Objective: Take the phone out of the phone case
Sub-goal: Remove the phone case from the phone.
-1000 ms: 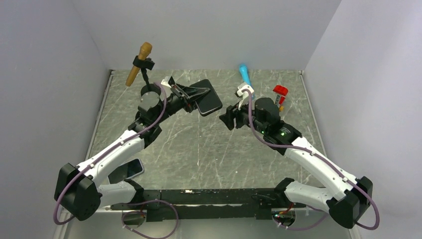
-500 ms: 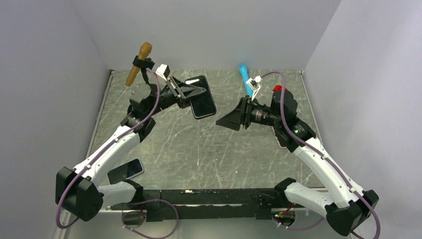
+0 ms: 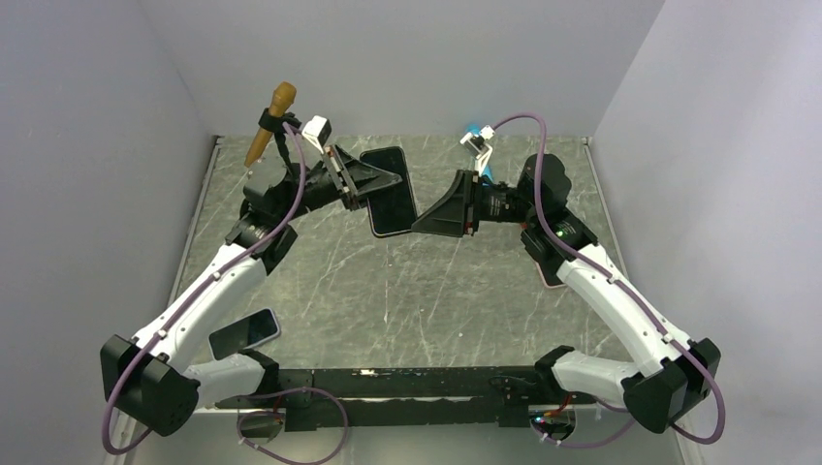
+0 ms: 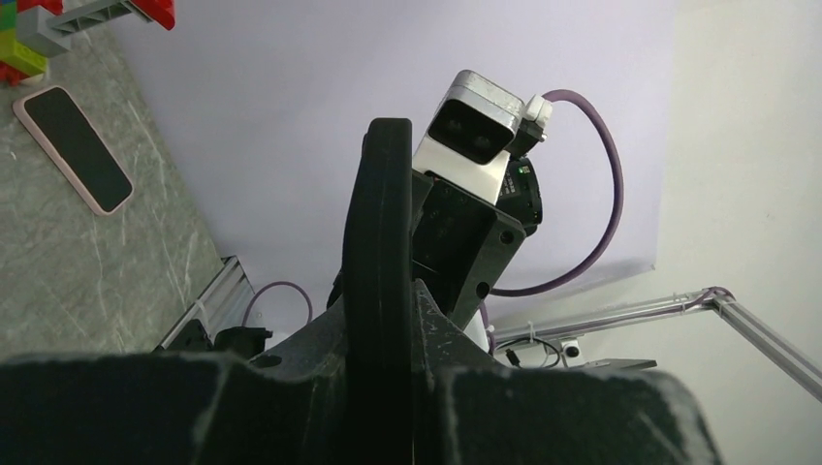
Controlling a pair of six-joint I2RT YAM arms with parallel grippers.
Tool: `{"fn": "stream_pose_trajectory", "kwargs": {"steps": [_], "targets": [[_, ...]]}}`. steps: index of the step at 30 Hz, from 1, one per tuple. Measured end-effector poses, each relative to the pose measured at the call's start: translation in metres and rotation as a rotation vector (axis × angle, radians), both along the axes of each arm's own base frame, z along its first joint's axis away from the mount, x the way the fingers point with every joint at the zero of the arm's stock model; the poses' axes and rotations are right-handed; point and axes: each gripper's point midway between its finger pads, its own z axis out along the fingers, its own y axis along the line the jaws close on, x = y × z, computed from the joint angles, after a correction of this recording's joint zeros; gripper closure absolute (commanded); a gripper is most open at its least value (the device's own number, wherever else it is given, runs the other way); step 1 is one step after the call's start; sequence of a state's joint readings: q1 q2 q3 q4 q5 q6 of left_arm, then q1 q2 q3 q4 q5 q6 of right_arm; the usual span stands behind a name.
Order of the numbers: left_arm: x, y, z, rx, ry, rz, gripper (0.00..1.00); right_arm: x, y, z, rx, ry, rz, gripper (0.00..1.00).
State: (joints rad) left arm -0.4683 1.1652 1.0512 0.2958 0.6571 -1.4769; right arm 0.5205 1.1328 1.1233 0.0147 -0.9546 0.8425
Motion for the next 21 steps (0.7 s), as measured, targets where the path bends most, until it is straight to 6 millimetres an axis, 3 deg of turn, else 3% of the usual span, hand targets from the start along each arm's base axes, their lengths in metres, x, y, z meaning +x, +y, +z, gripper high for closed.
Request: {"fn": "stream_pose_trajectory", "kwargs": {"steps": [7, 13, 16, 21], "targets": [[-0.003, 0.002, 0.001, 0.001, 0.006, -0.005, 1.0, -0.009, 0.009, 0.0, 0.02, -0.063, 0.072, 0.69], [-0.009, 0.003, -0.006, -0.054, 0.062, -0.05, 1.0, -0.02, 0.015, -0.009, 0.008, -0.189, 0.092, 1.0], [-0.011, 0.003, -0.009, -0.056, 0.06, -0.062, 1.0, -0.022, 0.015, -0.018, -0.002, -0.217, 0.083, 1.0], [-0.015, 0.004, -0.002, -0.082, 0.049, -0.084, 1.0, -0.024, 0.016, -0.016, 0.006, -0.355, 0.097, 1.0]]}}
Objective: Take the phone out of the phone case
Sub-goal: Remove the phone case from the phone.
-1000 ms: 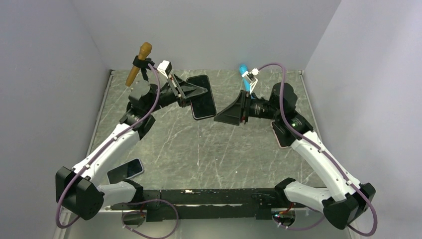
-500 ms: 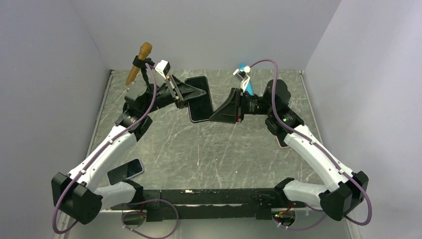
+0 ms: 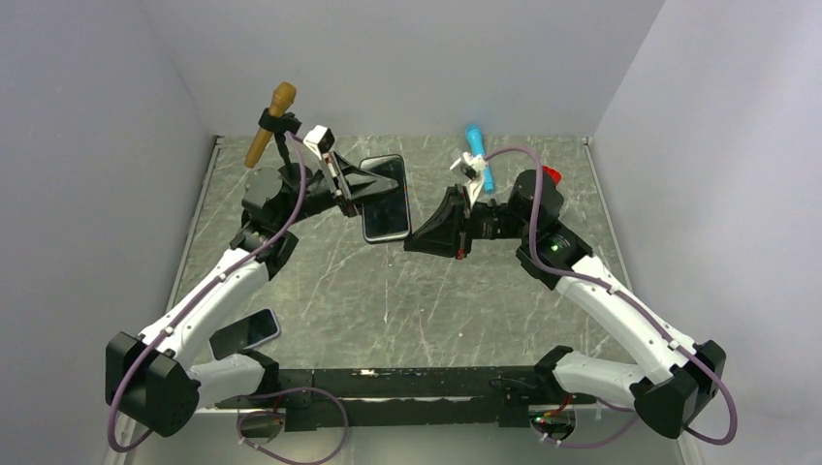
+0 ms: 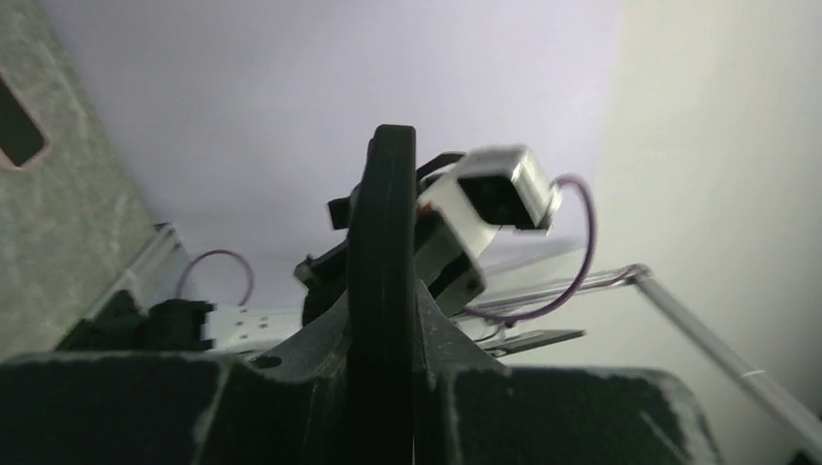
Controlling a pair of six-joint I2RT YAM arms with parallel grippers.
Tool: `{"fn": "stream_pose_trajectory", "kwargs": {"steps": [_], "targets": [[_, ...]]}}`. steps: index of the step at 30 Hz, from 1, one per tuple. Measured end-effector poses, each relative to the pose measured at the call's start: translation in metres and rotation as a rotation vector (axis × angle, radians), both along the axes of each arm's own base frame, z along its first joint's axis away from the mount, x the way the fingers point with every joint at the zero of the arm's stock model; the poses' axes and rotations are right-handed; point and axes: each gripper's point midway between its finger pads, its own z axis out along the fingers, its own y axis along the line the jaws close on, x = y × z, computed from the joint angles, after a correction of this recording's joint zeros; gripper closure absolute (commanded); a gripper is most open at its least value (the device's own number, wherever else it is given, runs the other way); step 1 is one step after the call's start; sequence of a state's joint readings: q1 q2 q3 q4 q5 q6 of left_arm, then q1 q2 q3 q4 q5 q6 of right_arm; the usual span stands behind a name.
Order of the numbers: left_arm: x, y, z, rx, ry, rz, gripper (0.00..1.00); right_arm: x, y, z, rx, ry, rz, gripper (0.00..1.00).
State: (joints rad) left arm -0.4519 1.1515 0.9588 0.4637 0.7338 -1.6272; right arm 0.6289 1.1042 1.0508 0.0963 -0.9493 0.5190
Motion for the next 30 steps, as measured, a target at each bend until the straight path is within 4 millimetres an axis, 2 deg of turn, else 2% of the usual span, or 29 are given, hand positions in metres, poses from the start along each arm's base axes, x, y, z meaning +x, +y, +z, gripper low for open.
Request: {"fn": "stream_pose_trajectory", "kwargs": {"steps": [2, 4, 7, 10, 11, 13, 15, 18, 20, 25, 28, 30], "targets": [[-0.002, 0.001, 0.006, -0.042, 0.064, -0.019, 1.0, 0.001, 0.001, -0.005, -0.019, -0.094, 0.001, 1.0], [-0.012, -0.002, 0.017, -0.092, 0.107, -0.067, 1.0, 0.008, 0.005, -0.016, -0.058, -0.141, -0.001, 1.0], [-0.034, -0.008, 0.029, -0.13, 0.136, -0.152, 1.0, 0.034, 0.018, -0.034, -0.147, -0.169, -0.021, 1.0], [-0.047, -0.008, 0.032, -0.139, 0.151, -0.188, 1.0, 0.057, 0.027, -0.049, -0.212, -0.173, -0.061, 1.0], [-0.049, -0.006, 0.032, -0.141, 0.149, -0.186, 1.0, 0.063, 0.027, -0.053, -0.226, -0.169, -0.085, 0.98], [-0.051, -0.003, 0.03, -0.143, 0.146, -0.176, 1.0, 0.07, 0.025, -0.055, -0.244, -0.15, -0.135, 0.8], [-0.051, -0.002, 0.027, -0.139, 0.133, -0.154, 1.0, 0.073, 0.02, -0.054, -0.248, -0.125, -0.186, 0.68], [-0.045, -0.002, 0.023, -0.126, 0.106, -0.113, 1.0, 0.066, 0.008, -0.051, -0.258, -0.041, -0.234, 0.57], [-0.039, -0.002, 0.021, -0.122, 0.092, -0.089, 1.0, 0.06, 0.0, -0.046, -0.251, 0.02, -0.249, 0.53], [-0.02, -0.005, 0.012, -0.112, 0.08, -0.037, 1.0, 0.036, -0.017, -0.018, -0.19, 0.175, -0.281, 0.43], [-0.006, -0.007, -0.004, -0.057, 0.085, 0.0, 1.0, 0.026, -0.03, 0.0, -0.134, 0.262, -0.337, 0.44], [-0.002, -0.007, -0.008, -0.033, 0.083, 0.017, 1.0, 0.021, -0.04, 0.013, -0.076, 0.32, -0.375, 0.48]]}}
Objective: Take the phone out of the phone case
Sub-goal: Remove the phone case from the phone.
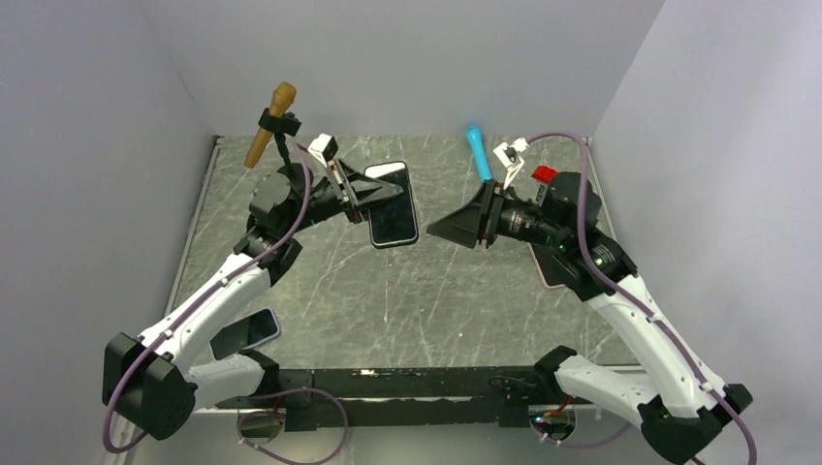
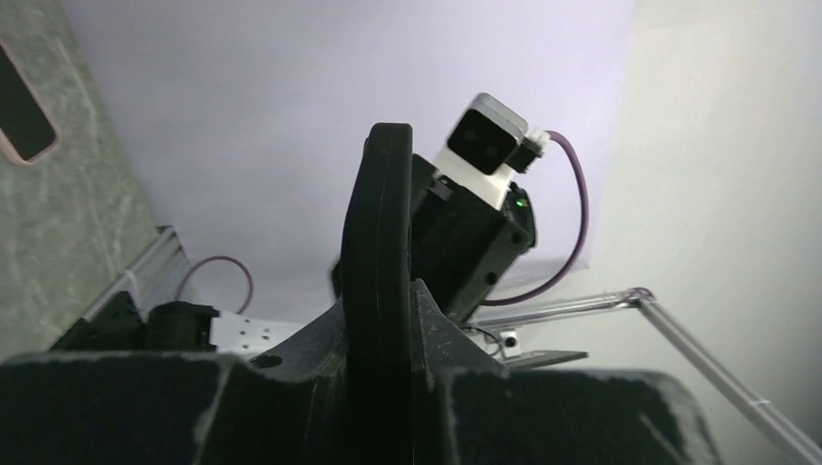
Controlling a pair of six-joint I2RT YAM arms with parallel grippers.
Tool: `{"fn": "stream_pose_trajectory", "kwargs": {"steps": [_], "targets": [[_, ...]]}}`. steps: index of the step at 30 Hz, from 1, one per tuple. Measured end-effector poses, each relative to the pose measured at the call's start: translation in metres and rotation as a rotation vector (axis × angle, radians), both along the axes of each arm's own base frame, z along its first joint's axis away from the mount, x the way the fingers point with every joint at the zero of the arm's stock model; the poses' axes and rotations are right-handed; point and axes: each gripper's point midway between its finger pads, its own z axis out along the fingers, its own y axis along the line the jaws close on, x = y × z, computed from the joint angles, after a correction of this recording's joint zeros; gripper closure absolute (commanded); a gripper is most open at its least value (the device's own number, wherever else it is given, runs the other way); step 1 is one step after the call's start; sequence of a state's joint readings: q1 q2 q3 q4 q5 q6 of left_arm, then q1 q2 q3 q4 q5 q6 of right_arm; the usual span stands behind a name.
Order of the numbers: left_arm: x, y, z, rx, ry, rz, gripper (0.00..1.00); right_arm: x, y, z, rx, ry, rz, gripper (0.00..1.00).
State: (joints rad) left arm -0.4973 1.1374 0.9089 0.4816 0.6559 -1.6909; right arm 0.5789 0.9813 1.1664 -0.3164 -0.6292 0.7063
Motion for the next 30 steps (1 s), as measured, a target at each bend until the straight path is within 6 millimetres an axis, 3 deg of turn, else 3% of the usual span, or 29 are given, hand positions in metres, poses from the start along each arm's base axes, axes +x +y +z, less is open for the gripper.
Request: {"fn": "stream_pose_trajectory", "kwargs": {"steps": [3, 8, 15, 30], "targets": [[0.006, 0.001, -0.006, 0.04, -0.021, 0.027, 1.0, -0.009, -0.006, 0.017, 0.073, 0.048, -0.021, 0.58], [0.012, -0.001, -0.014, 0.067, -0.035, 0.046, 1.0, -0.012, -0.001, 0.026, 0.13, 0.124, 0.003, 0.58], [0.027, -0.008, -0.028, 0.089, -0.008, 0.045, 1.0, 0.001, 0.015, 0.01, 0.135, 0.255, 0.027, 0.6], [0.03, -0.008, -0.021, 0.079, -0.043, 0.065, 1.0, -0.001, 0.016, 0.01, 0.158, 0.288, 0.038, 0.62]]}}
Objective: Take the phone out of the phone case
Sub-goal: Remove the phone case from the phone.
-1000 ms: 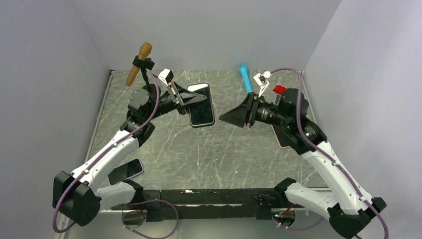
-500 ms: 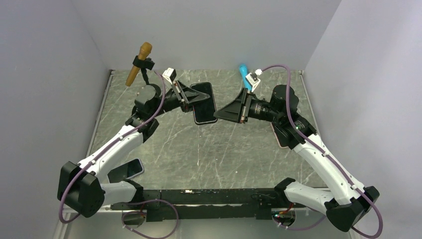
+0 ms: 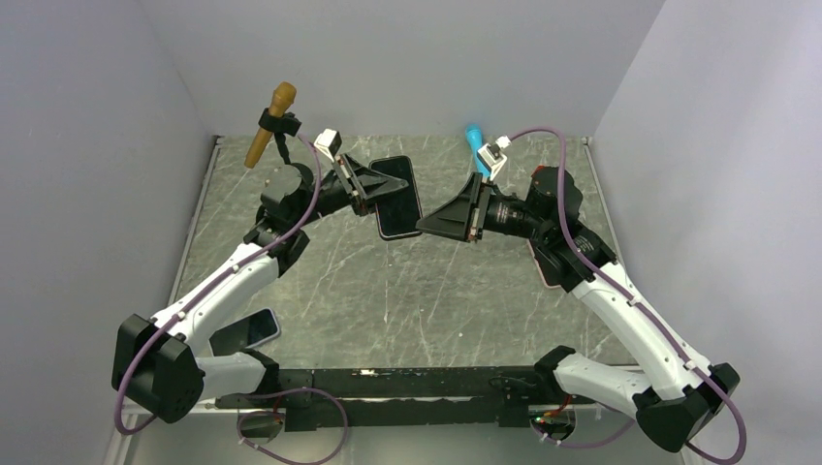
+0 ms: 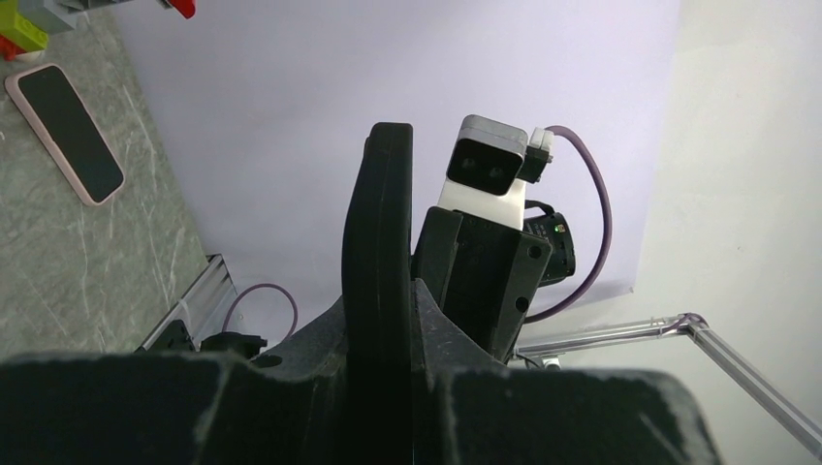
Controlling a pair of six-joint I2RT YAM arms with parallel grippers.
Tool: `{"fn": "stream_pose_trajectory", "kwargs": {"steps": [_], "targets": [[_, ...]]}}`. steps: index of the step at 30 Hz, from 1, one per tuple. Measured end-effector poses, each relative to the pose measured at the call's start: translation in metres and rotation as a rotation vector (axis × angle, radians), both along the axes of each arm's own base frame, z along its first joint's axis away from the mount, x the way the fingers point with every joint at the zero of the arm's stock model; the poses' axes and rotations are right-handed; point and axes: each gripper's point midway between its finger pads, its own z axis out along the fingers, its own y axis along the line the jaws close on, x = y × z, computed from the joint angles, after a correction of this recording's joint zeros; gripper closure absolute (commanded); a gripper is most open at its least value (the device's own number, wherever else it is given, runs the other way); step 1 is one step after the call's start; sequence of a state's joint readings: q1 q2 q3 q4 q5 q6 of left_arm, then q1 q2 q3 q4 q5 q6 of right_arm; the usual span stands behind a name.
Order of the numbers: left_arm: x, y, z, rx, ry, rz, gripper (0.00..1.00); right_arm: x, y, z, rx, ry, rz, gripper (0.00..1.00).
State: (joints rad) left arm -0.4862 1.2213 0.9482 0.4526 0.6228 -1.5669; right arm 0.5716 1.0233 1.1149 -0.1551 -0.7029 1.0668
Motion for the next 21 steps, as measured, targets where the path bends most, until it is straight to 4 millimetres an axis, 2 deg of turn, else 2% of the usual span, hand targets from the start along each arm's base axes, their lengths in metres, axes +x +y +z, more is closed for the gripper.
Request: {"fn": "stream_pose_trajectory", "kwargs": {"steps": [21], "targets": [[0.0033, 0.0035, 0.0006, -0.008, 0.0, 0.012, 1.0, 0.0017, 0.0006, -0.0026, -0.004, 0.021, -0.006, 0.62]]}}
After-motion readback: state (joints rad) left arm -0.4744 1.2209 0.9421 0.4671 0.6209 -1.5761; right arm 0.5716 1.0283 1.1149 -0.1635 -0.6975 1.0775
